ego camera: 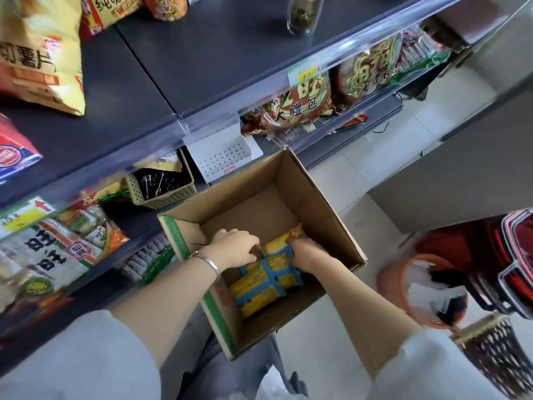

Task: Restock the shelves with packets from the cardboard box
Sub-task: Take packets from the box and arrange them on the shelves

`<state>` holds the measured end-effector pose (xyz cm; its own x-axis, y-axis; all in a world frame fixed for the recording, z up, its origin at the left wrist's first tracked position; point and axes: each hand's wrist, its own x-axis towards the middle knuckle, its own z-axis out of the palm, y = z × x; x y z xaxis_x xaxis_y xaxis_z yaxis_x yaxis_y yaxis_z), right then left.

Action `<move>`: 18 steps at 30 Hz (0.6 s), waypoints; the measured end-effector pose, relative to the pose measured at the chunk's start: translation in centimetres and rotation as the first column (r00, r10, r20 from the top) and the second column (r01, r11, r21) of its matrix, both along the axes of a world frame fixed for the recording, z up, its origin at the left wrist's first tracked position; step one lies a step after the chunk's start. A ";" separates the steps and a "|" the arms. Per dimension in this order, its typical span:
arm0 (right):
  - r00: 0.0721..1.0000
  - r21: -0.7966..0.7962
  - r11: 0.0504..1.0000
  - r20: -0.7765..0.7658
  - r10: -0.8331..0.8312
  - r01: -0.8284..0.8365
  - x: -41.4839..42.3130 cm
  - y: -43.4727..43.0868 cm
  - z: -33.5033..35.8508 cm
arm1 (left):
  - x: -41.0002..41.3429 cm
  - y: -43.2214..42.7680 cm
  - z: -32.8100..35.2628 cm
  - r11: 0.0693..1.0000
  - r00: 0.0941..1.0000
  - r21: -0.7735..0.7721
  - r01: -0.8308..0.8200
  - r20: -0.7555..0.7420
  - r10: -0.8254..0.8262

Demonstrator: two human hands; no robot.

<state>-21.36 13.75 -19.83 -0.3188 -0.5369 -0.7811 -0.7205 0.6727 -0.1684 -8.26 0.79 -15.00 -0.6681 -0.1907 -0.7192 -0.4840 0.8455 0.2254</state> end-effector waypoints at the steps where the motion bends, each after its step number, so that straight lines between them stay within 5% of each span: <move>1: 1.000 0.003 1.000 0.001 -0.010 0.010 0.2 0.0 -0.3 | 0.1 -0.1 0.0 1.000 1.000 0.003 -0.007 -0.004 0.007; 10: 0.994 0.065 0.993 0.037 -0.104 0.102 1.4 -1.6 -1.0 | 0.7 -1.1 0.7 0.994 0.994 0.049 -0.098 -0.041 0.100; 16: 0.963 -0.188 0.946 0.098 -0.250 0.265 0.4 -3.0 2.1 | 0.8 -1.3 1.4 0.990 0.992 0.086 -0.110 -0.046 0.114; 18: 0.894 -0.236 0.866 0.200 -0.401 0.441 -0.5 -3.5 3.4 | 0.5 -1.3 1.8 0.986 0.985 0.107 -0.129 -0.103 0.140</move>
<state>-21.87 10.26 -16.48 -0.4603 -0.5711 -0.6797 -0.3343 0.8207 -0.4633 -7.73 -0.50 -13.19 -0.7168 -0.2154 -0.6631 -0.5598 0.7448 0.3632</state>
